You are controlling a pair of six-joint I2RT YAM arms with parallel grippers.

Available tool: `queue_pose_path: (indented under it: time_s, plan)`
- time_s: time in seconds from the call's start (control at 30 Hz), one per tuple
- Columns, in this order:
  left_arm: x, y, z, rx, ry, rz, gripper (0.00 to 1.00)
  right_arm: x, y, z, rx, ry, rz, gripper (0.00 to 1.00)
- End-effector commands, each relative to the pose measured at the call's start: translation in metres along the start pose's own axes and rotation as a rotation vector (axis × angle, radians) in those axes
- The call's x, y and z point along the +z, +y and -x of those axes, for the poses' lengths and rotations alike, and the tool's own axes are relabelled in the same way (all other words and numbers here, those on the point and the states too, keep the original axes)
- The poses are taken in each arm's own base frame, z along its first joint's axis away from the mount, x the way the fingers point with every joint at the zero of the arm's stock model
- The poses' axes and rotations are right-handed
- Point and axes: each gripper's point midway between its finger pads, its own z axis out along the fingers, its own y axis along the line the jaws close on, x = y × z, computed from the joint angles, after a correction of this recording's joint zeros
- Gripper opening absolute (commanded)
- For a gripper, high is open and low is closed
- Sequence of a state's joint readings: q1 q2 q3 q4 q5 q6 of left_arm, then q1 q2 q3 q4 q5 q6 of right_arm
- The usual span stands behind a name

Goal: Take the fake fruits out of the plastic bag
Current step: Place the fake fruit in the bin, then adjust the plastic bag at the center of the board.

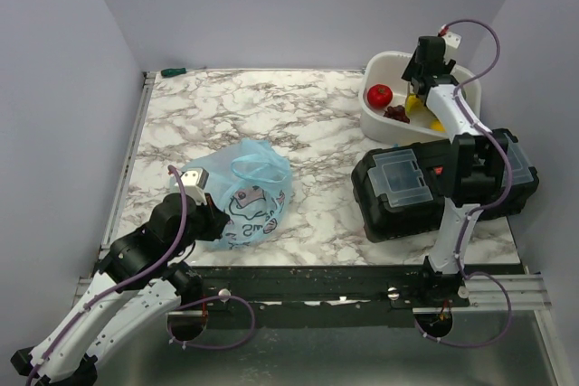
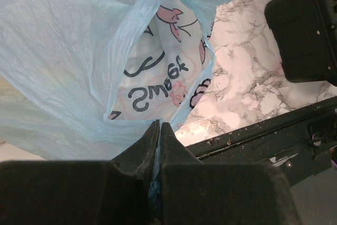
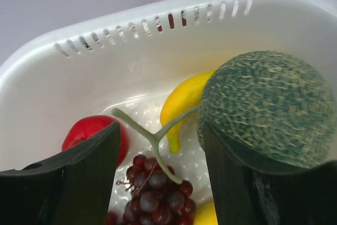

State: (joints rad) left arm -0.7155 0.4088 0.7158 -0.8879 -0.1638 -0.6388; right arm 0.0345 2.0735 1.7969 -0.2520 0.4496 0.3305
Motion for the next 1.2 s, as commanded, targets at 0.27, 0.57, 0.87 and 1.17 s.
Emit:
queue_pose_path:
  time_s: [0.27, 0.57, 0.87, 1.17]
  plan:
    - [-0.001, 0.001, 0.002, -0.002, -0.015, 0.006, 0.0, -0.13, 0.009, 0.048, 0.192, -0.11, 0.235, 0.68]
    - [-0.001, 0.005, 0.004, -0.01, -0.021, 0.031, 0.0, -0.264, 0.128, -0.035, 0.111, 0.028, 0.723, 0.68]
    - [0.001, 0.004, 0.003, -0.005, -0.013, 0.028, 0.0, -0.392, 0.151, -0.133, -0.082, 0.19, 1.068, 0.68]
    - [-0.013, -0.03, 0.04, 0.056, -0.065, -0.087, 0.0, -0.482, 0.123, -0.22, -0.337, 0.321, 1.341, 0.68]
